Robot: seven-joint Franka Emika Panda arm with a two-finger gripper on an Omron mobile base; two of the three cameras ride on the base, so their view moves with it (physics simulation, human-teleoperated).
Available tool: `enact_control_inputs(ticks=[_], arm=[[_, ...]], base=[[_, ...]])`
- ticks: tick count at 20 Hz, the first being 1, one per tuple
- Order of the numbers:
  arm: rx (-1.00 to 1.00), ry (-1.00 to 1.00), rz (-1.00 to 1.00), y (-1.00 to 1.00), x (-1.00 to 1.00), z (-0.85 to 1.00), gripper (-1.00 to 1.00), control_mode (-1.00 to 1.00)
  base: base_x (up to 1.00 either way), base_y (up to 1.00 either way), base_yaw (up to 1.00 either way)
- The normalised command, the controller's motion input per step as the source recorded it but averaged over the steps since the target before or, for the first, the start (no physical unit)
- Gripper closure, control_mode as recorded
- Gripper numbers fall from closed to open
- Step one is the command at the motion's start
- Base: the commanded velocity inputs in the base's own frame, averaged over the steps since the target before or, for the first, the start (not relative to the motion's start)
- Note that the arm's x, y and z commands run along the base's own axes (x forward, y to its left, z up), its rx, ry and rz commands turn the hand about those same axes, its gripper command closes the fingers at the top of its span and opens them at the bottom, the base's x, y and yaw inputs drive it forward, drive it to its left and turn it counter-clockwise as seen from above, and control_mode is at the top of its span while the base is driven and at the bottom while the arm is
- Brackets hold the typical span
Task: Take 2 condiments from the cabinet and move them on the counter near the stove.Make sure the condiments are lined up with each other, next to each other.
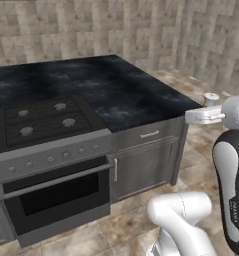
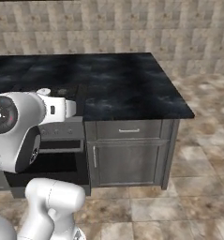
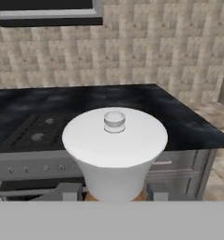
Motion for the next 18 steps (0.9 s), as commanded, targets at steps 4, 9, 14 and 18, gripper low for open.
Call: enact_control_inputs(ticks=[4,9,14,18], arm=[[0.0,0.0,0.0,0.0,0.0,0.0,1.0,1.0],[0.0,0.0,0.0,0.0,0.0,0.0,1.0,1.0],[0.0,0.0,0.0,0.0,0.0,0.0,1.0,1.0],[0.0,0.0,0.0,0.0,0.0,0.0,1.0,1.0]], base=[[0.19,0.53,0.28],[0.26,0.44,0.3],[0.41,0.25,0.26],[0.55,0.0,0.12]])
